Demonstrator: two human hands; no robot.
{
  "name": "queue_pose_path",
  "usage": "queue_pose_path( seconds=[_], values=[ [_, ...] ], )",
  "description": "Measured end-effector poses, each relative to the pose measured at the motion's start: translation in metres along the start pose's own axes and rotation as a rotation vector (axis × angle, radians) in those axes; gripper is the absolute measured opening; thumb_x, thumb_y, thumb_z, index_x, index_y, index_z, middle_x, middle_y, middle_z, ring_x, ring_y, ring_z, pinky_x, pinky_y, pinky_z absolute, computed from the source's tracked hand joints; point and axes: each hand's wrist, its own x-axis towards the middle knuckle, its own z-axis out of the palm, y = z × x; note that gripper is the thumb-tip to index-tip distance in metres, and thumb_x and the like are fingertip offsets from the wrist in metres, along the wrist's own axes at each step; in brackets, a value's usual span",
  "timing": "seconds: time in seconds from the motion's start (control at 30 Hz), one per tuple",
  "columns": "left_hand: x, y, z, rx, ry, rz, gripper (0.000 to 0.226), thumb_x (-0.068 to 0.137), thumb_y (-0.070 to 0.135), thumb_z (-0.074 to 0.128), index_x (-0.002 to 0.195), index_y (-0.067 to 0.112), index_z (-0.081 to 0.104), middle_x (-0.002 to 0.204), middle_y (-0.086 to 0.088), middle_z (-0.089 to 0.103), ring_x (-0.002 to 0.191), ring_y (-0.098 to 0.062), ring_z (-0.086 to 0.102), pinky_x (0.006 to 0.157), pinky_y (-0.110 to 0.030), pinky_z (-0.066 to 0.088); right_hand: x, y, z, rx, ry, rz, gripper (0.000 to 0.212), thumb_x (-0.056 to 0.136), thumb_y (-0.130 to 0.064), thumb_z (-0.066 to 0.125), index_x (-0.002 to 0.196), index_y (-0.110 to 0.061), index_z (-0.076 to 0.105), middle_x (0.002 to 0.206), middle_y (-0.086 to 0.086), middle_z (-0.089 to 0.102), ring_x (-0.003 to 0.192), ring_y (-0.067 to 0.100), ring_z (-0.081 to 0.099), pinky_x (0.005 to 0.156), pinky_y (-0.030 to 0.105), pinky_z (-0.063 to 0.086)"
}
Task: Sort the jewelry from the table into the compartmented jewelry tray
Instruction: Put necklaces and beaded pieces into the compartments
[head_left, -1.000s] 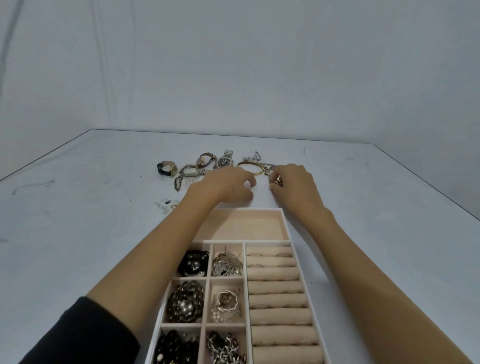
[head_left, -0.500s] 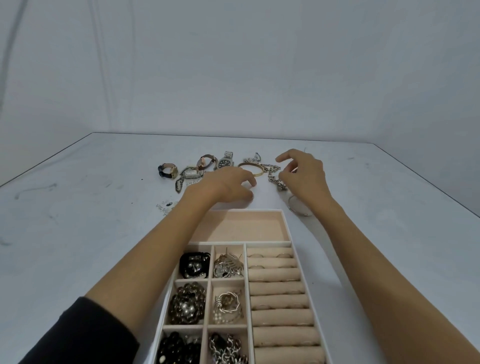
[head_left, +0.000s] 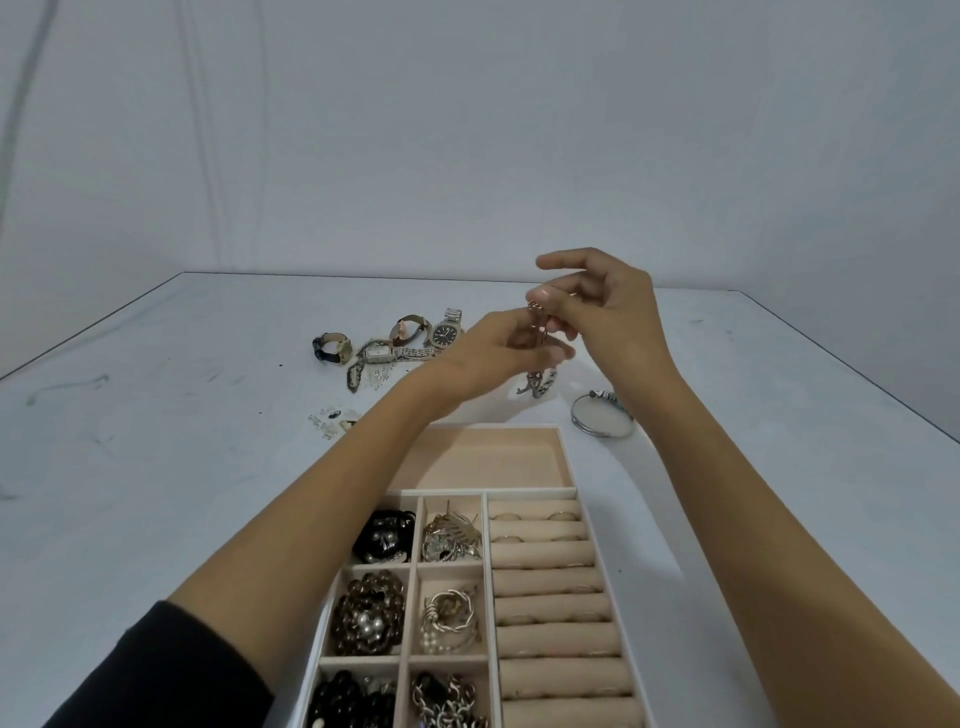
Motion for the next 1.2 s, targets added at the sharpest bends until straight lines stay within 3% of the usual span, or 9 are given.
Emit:
queue_pose_path(
  seconds=[0.23,0.33,0.4,0.53,0.63,0.7,0.9,1.07,1.2],
  values=[
    [-0.003,0.006,-0.011,-0.053,0.124,0.008,0.026,0.101,0.017,0.046,0.111,-0.001,0.062,0.089,-0.01,0.071,0.08,-0.015,0.068,0.077,-0.024,0.054,0.002,0.005,-0.008,0.151,0.03,0.06,0.023,0.095,-0.004,0.051,0.112,-0.012,0.065,0.098,0.013,0.071,0.07,0.015,0.064,0.059,0.023,0.05],
    [-0.003,0.01,-0.016,-0.095,0.177,0.007,0.027,0.102,0.019,0.045,0.113,0.001,0.062,0.091,-0.012,0.07,0.081,-0.018,0.068,0.082,-0.032,0.054,0.006,0.023,-0.013,-0.134,0.061,0.098,0.037,0.087,0.006,0.045,0.107,-0.018,0.065,0.096,0.005,0.07,0.076,0.015,0.061,0.06,0.023,0.047],
    [-0.003,0.013,-0.019,-0.14,0.186,0.014,0.027,0.102,0.018,0.045,0.114,0.0,0.061,0.092,-0.013,0.069,0.081,-0.02,0.068,0.082,-0.032,0.056,0.004,0.038,-0.01,-0.381,-0.088,0.141,0.045,0.081,0.009,0.048,0.111,-0.02,0.066,0.105,0.006,0.067,0.084,0.015,0.056,0.066,0.017,0.042],
    [-0.003,0.013,-0.021,-0.195,0.199,0.01,0.028,0.101,0.017,0.045,0.116,-0.002,0.059,0.096,-0.017,0.068,0.084,-0.025,0.068,0.076,-0.029,0.058,-0.008,0.062,0.004,-0.744,-0.375,0.144,0.035,0.083,-0.018,0.062,0.115,-0.032,0.066,0.121,0.004,0.058,0.111,0.022,0.05,0.095,0.036,0.041],
    [-0.003,0.011,-0.022,-0.196,0.212,0.006,0.028,0.101,0.017,0.045,0.117,-0.002,0.059,0.095,-0.016,0.068,0.088,-0.028,0.066,0.079,-0.031,0.057,-0.007,0.062,0.006,-0.738,-0.319,0.132,0.01,0.081,-0.027,0.063,0.085,-0.03,0.071,0.102,-0.001,0.063,0.103,0.021,0.054,0.092,0.042,0.045],
    [-0.003,0.008,-0.023,-0.197,0.216,-0.002,0.028,0.101,0.016,0.045,0.116,-0.002,0.059,0.092,-0.014,0.068,0.089,-0.029,0.066,0.081,-0.033,0.057,-0.007,0.059,0.004,-0.722,-0.316,0.141,0.008,0.081,-0.026,0.062,0.078,-0.028,0.07,0.095,-0.003,0.064,0.096,0.02,0.057,0.088,0.042,0.047],
    [-0.004,0.004,-0.025,-0.204,0.228,-0.015,0.025,0.101,0.018,0.046,0.113,0.002,0.061,0.092,-0.013,0.069,0.087,-0.026,0.066,0.084,-0.038,0.056,-0.005,0.057,0.006,-0.822,-0.418,0.134,0.028,0.082,-0.013,0.057,0.102,-0.028,0.07,0.115,-0.001,0.06,0.11,0.02,0.052,0.096,0.041,0.042],
    [-0.003,0.004,-0.024,-0.217,0.217,-0.013,0.025,0.101,0.017,0.046,0.113,0.002,0.061,0.091,-0.011,0.069,0.086,-0.025,0.066,0.083,-0.036,0.057,-0.004,0.057,-0.003,-0.764,-0.367,0.117,0.008,0.083,-0.014,0.066,0.089,-0.015,0.071,0.1,0.001,0.057,0.095,0.017,0.051,0.076,0.03,0.04],
    [-0.002,0.001,-0.025,-0.217,0.218,-0.025,0.026,0.101,0.018,0.045,0.114,0.002,0.061,0.094,-0.014,0.069,0.091,-0.027,0.066,0.084,-0.037,0.057,-0.002,0.056,-0.003,-0.809,-0.392,0.1,0.003,0.088,-0.012,0.062,0.086,-0.012,0.064,0.091,-0.004,0.052,0.095,0.018,0.05,0.072,0.026,0.034]
  ],
)
